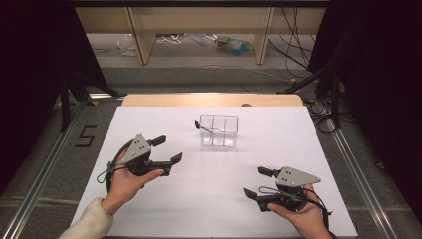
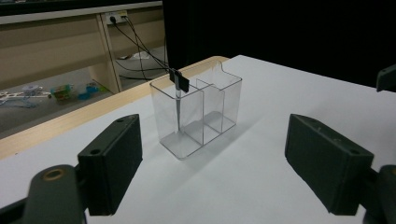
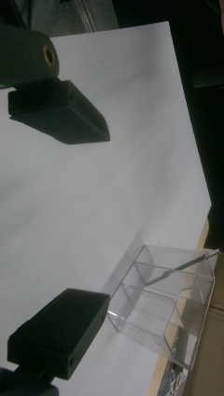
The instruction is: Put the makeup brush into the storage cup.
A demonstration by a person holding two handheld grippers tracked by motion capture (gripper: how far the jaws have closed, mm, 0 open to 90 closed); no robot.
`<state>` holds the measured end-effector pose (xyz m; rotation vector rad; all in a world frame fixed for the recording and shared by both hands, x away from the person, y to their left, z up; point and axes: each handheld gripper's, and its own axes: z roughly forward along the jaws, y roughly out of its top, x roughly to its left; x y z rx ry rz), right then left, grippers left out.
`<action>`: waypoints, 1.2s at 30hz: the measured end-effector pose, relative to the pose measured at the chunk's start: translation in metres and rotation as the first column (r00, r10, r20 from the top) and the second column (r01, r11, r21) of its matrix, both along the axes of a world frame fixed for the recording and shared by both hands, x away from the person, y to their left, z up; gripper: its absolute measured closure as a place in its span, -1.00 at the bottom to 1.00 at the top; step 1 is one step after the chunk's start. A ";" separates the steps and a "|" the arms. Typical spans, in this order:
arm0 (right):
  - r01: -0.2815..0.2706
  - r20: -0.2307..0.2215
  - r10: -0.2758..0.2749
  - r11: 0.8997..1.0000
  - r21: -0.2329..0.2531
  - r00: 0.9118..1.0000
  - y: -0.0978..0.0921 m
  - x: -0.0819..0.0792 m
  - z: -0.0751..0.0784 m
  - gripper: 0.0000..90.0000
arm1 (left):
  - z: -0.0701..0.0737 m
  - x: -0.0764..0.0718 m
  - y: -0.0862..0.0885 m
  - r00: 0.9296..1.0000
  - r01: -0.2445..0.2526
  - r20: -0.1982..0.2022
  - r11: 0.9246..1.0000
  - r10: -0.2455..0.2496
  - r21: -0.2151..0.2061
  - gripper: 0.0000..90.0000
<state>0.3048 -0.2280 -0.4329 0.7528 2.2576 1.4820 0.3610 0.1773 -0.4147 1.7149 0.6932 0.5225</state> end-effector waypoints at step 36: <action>0.019 -0.003 -0.019 0.999 0.026 1.000 -0.011 0.005 0.001 -0.57 | -0.024 -0.047 0.045 1.000 0.025 0.002 0.999 -0.024 -0.036 -0.60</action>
